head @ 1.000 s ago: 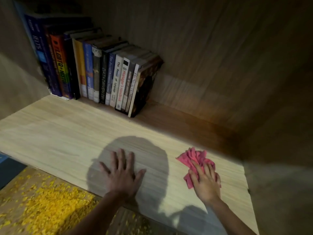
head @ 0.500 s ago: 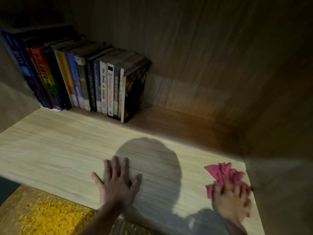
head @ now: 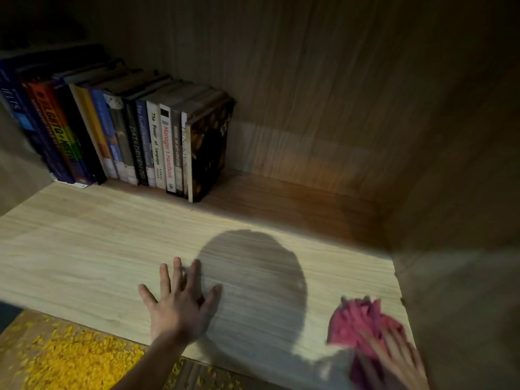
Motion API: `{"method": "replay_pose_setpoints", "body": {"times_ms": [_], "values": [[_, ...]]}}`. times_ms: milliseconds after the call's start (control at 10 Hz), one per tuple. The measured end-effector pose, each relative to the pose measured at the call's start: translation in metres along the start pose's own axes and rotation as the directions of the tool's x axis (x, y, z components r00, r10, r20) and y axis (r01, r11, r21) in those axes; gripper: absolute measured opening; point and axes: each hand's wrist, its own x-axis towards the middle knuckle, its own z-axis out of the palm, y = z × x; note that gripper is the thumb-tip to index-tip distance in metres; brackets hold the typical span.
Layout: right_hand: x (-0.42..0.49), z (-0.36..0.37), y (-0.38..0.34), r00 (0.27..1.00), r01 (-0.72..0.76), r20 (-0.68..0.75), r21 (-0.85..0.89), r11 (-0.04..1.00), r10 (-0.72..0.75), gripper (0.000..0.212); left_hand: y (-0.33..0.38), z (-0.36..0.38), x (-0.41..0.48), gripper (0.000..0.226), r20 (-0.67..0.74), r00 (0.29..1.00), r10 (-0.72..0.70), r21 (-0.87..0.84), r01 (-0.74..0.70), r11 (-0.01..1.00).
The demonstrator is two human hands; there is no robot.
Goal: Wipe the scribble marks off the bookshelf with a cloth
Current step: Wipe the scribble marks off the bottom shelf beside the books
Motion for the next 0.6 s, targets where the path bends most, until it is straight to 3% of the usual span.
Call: {"method": "replay_pose_setpoints", "body": {"times_ms": [100,200,300,400,500,600], "values": [[0.031,-0.008,-0.01,0.984,-0.149,-0.12,-0.121,0.981,0.135,0.057,0.0,-0.001,-0.001,0.105,-0.001,1.0,-0.002,0.001,0.002,1.0],[0.069,-0.004,-0.069,0.873,-0.319,-0.131,0.573,0.755,0.469,0.057,-0.001,0.0,-0.002,0.104,-0.024,1.0,0.016,-0.011,-0.016,1.0],[0.036,0.02,-0.113,0.94,0.156,-0.313,0.049,0.987,-0.133,0.045,-0.004,0.005,-0.003,0.104,-0.053,0.998,0.018,-0.005,-0.018,1.0],[0.001,0.016,-0.122,0.906,0.416,-0.066,-0.043,0.908,-0.418,0.035,-0.005,0.006,-0.006,0.104,-0.065,0.998,0.017,-0.019,-0.019,1.0],[0.008,0.003,-0.067,0.881,0.463,0.085,0.059,0.885,-0.466,0.045,-0.007,0.007,-0.006,0.103,-0.09,0.995,0.038,-0.039,-0.042,0.998],[0.027,-0.02,-0.017,0.976,0.202,0.102,-0.125,0.971,-0.19,0.075,-0.007,0.009,-0.006,0.1,-0.109,0.993,0.044,-0.044,-0.049,0.998]]}}
